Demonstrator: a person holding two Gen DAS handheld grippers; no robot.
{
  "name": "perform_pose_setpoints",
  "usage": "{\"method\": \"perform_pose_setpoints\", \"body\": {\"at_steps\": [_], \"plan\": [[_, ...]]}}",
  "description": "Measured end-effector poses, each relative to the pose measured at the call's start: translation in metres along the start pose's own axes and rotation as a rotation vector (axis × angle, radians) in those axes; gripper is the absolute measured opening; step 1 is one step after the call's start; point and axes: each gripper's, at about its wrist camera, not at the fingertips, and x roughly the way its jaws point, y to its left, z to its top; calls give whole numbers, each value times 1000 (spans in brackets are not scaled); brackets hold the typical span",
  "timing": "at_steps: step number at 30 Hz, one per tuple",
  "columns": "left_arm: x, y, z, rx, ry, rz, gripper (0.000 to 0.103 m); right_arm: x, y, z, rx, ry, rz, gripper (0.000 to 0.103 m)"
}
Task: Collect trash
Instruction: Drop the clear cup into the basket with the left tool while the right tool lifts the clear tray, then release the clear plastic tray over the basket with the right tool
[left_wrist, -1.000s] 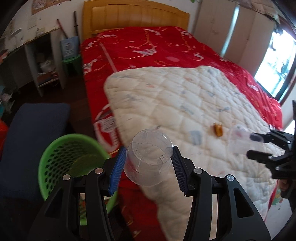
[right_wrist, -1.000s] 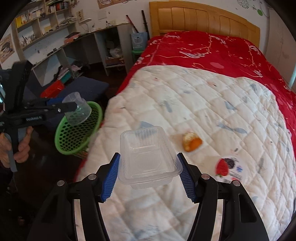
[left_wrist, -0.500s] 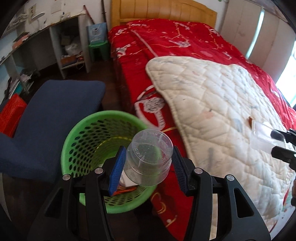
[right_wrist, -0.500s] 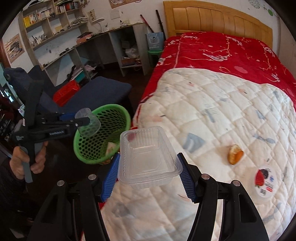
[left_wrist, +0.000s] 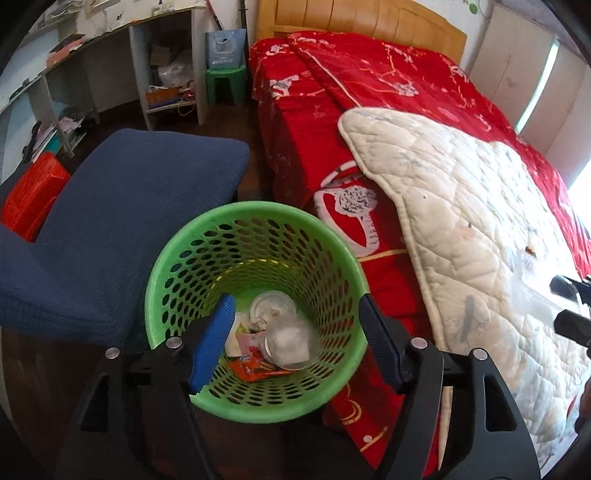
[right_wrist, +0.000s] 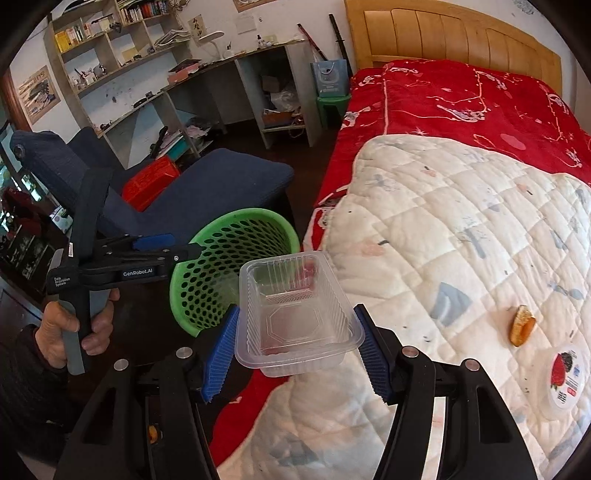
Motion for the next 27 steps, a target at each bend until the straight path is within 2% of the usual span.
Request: {"method": "perform_pose_setpoints", "body": {"at_steps": [27], "plan": [[-36, 69, -34, -94, -28, 120, 71, 95, 70, 41, -27, 72, 89, 60]]}}
